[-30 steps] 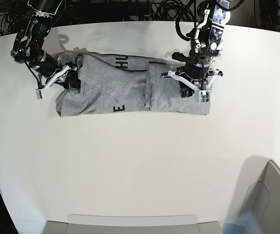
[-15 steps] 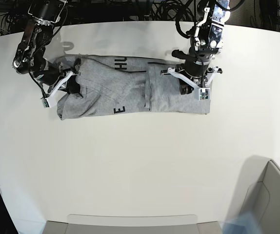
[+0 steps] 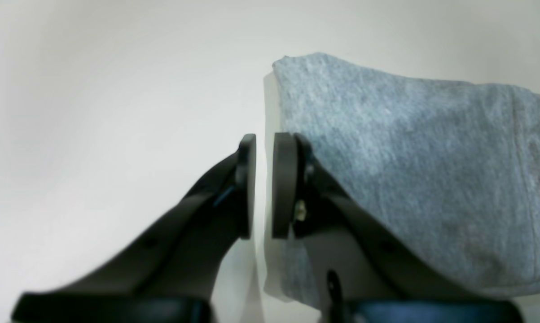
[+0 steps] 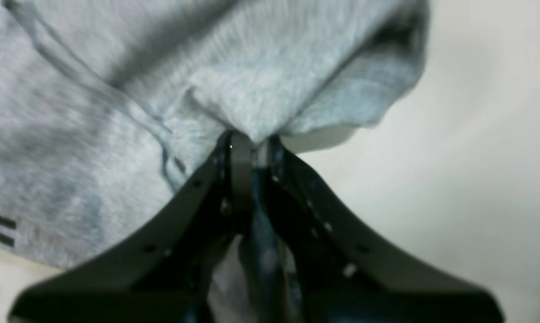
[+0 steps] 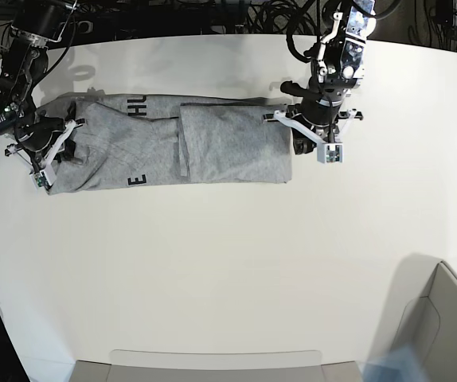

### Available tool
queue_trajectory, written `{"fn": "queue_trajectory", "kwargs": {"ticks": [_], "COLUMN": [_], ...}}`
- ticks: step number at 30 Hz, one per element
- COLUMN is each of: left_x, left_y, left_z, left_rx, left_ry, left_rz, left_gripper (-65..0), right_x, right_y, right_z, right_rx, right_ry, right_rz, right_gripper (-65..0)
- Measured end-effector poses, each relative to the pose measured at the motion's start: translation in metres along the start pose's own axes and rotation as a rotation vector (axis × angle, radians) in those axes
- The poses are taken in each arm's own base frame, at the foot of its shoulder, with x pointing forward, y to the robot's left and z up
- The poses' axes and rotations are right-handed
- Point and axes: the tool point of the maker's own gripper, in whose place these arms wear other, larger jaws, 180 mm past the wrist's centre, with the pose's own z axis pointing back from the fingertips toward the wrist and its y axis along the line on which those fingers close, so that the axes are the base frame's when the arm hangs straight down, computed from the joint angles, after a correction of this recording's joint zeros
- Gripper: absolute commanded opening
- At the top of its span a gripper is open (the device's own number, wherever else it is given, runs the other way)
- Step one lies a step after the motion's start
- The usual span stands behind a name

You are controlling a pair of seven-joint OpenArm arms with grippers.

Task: Fold the T-shirt properly
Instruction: 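Lift the strip end with the right gripper and fold it over the bundle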

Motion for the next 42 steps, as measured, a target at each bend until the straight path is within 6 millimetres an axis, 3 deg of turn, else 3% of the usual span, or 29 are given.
{"fn": "queue_trajectory", "kwargs": {"ticks": [4,9,13,21,27,33,38,42], "left_x": [-0.001,-0.004,-0.004,0.002,0.008,0.013,0.013,0.014], "left_y": [0.001,0.014,0.027,0.090,0.117,0.132,0.131,0.132], "left_z": [0.000,0.007,0.014,0.034,0.042,0.047,0.047,0.047], "left_rx": [0.003,0.022,0.043,0.210,0.278,0.320,0.316,0.318], "left_ry": [0.002,0.010,0.012,-0.020,-0.039,-0.055,-0.054,-0.058], "left_rz": [0.002,-0.036,-0.049,0.010,0.031,0.044,0.044,0.045], "left_gripper": [-58.5,-58.5,-58.5,-58.5,-58.5,-58.5,-58.5,-58.5], "right_x": [0.023,0.069,0.078,0.106,0.124,0.134,0.118,0.110], "right_y": [0.011,0.053,0.092,0.165,0.218,0.251,0.278,0.313], "right_z": [0.017,0.034,0.028,0.027,0.034,0.042,0.022,0.015], "right_rx": [-0.083,-0.111,-0.102,-0.081,-0.057,-0.047,0.009,0.091], "right_ry": [-0.017,-0.069,-0.039,-0.076,-0.126,-0.163,-0.111,-0.134], "right_rz": [0.075,0.275,0.376,0.559,0.692,0.768,0.785,0.855], "right_gripper": [-65.0,-65.0,-65.0,-65.0,-65.0,-65.0,-65.0,-65.0]}}
